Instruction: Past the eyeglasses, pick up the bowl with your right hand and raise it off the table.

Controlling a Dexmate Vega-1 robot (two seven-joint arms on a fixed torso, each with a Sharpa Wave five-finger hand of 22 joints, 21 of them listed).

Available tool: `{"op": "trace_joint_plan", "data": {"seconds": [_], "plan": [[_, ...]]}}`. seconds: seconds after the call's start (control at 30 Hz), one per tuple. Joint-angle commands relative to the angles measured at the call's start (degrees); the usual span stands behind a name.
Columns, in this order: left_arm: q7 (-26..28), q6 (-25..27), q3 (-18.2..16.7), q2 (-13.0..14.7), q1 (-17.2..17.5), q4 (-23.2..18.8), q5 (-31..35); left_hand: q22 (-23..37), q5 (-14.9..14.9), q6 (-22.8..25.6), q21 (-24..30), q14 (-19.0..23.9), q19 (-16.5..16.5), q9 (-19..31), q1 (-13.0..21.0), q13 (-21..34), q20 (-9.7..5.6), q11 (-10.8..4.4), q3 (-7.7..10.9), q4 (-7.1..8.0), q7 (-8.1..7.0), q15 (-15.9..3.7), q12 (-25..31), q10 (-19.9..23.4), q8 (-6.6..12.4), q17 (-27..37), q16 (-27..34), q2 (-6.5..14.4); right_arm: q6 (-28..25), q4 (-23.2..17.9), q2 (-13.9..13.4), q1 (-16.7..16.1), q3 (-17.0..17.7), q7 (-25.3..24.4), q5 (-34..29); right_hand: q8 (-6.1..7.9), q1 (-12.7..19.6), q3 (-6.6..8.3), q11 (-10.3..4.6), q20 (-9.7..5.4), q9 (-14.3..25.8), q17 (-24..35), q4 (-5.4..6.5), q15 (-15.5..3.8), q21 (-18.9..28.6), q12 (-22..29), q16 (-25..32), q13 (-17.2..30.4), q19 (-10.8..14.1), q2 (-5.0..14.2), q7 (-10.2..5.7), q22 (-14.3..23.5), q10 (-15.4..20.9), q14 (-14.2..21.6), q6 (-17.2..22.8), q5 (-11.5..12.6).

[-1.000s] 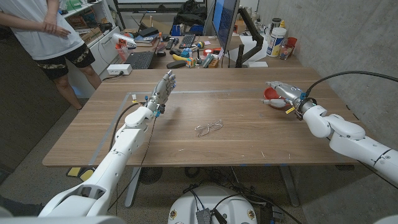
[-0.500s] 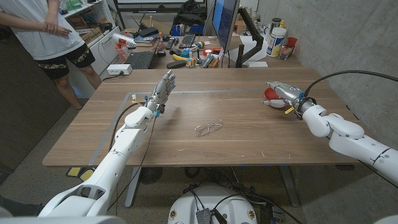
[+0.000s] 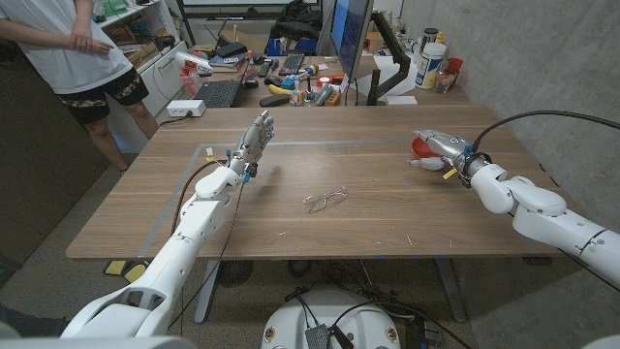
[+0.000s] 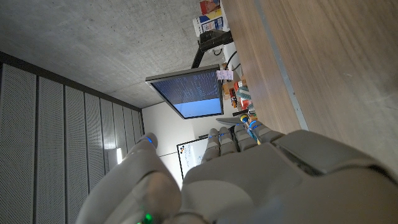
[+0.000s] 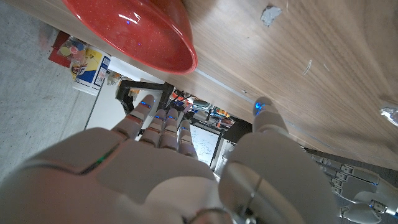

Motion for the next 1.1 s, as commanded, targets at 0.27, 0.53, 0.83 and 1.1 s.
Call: {"op": "trace_joint_plan", "data": {"seconds": [0.27, 0.53, 0.83, 1.1], "plan": [[-0.3, -0.5, -0.1, -0.2, 0.2, -0.3, -0.3, 0.3, -0.1, 0.4, 0.1, -0.1, -0.4, 0.1, 0.6, 0.3, -2.58, -0.31, -0.21, -0.02, -0.16, 0.21, 0.2, 0.0, 0.02, 0.2, 0.1, 0.3, -1.1, 0.3, -0.1, 0.5, -0.6, 0.8, -1.1, 0.42, 1.1, 0.02, -0.09, 0.33, 0.2, 0.2, -0.4, -0.1, -0.1, 0.0, 0.1, 0.3, 0.7, -0.22, 0.11, 0.3, -0.1, 0.7, -0.1, 0.7], [-0.2, -0.6, 0.0, -0.3, 0.2, -0.2, -0.3, 0.3, -0.1, 0.4, 0.1, -0.1, -0.3, 0.1, 0.6, 0.3, -2.59, -0.29, -0.27, -0.03, -0.13, 0.15, 0.2, 0.0, 0.03, 0.2, 0.1, 0.3, -1.3, 1.0, 0.2, 1.0, -1.1, 0.9, -1.5, 1.1, 1.9, -0.18, -0.16, 0.23, 0.2, 0.2, -0.19, -0.53, -0.2, 0.5, 0.4, 0.3, 1.3, -0.48, 0.2, 0.4, 0.9, 1.6, 1.5, 1.4], [-0.7, -0.6, 0.2, -0.4, -0.3, 0.7, -0.3, 0.3, -0.1, 0.4, 0.1, -0.1, -0.3, 0.1, 0.7, 0.3, -2.57, -0.34, -0.34, -0.03, -0.15, 0.19, 0.1, 0.0, 0.02, 0.2, 0.1, 0.4, -2.5, 1.5, 0.3, 1.3, -1.5, 1.4, -1.9, 1.51, 2.5, -0.28, -0.25, 0.19, 0.2, 0.2, 0.0, -0.64, -0.3, 0.8, 0.5, 0.3, 1.7, -0.49, 0.3, 0.4, 1.8, 2.3, 2.8, 1.9], [-0.9, -0.7, 0.2, -0.5, -0.7, 1.0, -0.1, 0.3, -0.1, 0.5, 0.1, -0.1, -0.4, 0.1, 0.7, 0.3, -2.51, -0.27, -0.4, -0.02, -0.2, 0.23, 0.1, -0.1, 0.04, 0.2, 0.1, 0.4, -3.2, 2.1, 0.4, 1.9, -2.1, 2.3, -2.1, 1.52, 2.8, -0.33, -0.42, 0.24, 0.2, 0.3, 0.11, -0.92, -0.4, 0.9, 0.5, 0.3, 2.0, -0.46, 0.2, 0.4, 2.1, 2.6, 3.0, 2.2]]}}
